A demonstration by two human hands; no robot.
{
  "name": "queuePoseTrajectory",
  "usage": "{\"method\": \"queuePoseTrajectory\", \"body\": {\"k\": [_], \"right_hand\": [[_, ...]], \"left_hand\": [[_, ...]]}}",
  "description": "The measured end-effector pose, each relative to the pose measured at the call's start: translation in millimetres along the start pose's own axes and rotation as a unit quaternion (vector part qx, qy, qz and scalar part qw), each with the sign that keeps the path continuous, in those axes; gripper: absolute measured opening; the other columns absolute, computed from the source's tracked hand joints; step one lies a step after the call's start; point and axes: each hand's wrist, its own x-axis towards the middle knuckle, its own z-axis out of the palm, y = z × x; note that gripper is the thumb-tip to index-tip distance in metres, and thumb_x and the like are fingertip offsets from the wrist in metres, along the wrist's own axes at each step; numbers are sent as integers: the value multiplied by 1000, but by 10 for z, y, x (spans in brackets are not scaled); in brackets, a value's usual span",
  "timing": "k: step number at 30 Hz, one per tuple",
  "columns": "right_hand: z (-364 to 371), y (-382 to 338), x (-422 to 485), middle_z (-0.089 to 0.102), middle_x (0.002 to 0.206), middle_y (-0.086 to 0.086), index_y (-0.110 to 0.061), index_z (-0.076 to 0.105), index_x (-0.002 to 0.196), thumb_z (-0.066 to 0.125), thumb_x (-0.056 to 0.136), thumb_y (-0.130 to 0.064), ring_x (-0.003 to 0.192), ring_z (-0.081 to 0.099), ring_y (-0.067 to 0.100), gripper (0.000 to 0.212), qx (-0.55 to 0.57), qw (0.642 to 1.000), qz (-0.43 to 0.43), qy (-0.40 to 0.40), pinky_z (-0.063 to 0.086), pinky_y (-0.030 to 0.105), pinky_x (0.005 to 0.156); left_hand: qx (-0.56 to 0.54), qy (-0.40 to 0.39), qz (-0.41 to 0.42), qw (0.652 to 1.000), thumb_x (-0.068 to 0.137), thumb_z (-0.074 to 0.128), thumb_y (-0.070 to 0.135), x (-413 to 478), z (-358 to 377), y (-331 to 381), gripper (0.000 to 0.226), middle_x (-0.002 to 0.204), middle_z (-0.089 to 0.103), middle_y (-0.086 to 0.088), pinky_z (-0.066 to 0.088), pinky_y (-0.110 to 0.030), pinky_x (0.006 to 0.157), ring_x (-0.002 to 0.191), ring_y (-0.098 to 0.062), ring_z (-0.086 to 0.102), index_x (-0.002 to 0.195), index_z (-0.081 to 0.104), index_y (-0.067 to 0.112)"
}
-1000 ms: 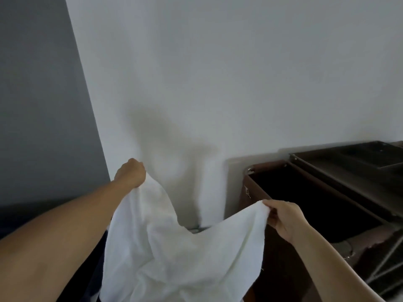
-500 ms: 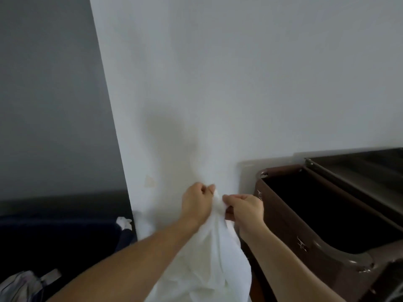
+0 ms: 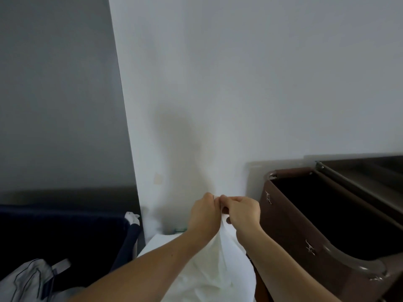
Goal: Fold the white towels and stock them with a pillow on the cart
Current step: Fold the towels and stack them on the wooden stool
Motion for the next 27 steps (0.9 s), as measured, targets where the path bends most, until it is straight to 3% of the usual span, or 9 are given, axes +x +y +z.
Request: {"method": "queuePoseTrajectory", "body": {"k": [6,9,11,13,18,20,22,24,27], "right_hand": [[-25,95,-27,64,72,24,3,71,74,71,82,-18,56,43,20,22,-15,1000,-17,3,37,33,57],[20,136,-47,66,81,24,1,69,75,65,83,-19,59,46,18,21,-45,998,-32,-5,38,33,59],[56,137,-62,61,65,22,-1,62,63,58,81,-15,60,46,18,24,-66,997,-38,-10,36,33,61],[56,114,-84,48,51,9,-5,52,50,53,80,-11,58,43,18,31,-71,997,-35,-26,34,34,60],[26,36,-159,44,57,9,-1,59,62,51,83,-15,52,37,23,27,-139,981,-103,-83,29,41,55],[4,14,-126,58,71,17,0,67,74,55,89,-19,64,52,36,27,-130,980,-135,-64,42,46,59],[-59,-20,-48,67,92,4,-21,78,79,60,93,-21,84,64,20,22,-83,983,-153,-55,52,43,84],[-151,-41,58,61,116,-14,-41,71,99,63,93,-21,104,57,1,23,-80,975,-198,-58,48,34,98],[-265,-146,229,45,139,-18,-38,48,138,67,91,-32,126,42,2,51,-141,955,-249,-76,40,34,108]], "left_hand": [[74,-64,45,994,101,34,12,-27,-17,6,19,88,51,0,41,-29,70,84,-21,54,86,47,12],[102,-86,55,990,98,40,9,-29,-29,11,17,96,56,1,42,-26,71,86,-19,55,109,52,7],[91,-103,60,989,97,43,11,-53,-17,-7,21,99,58,-2,46,-28,75,93,-23,60,115,50,5],[75,-109,63,989,96,45,16,-68,-24,-39,17,88,53,3,48,-29,74,85,-21,59,110,49,7],[98,-67,64,991,101,42,26,35,-128,-160,19,86,52,2,40,-26,67,88,-24,61,93,51,11],[46,-37,64,996,102,44,31,107,-211,-188,26,80,55,2,37,-26,65,83,-26,61,87,52,11],[2,-5,95,995,100,51,30,227,-347,-142,29,72,54,3,34,-28,63,72,-22,55,83,54,8],[-33,12,134,990,99,55,22,391,-571,-2,23,69,53,5,35,-28,64,64,-13,49,85,57,4],[-153,18,167,974,98,57,18,640,-1110,427,13,77,57,2,43,-28,67,69,-12,51,93,62,7]]}}
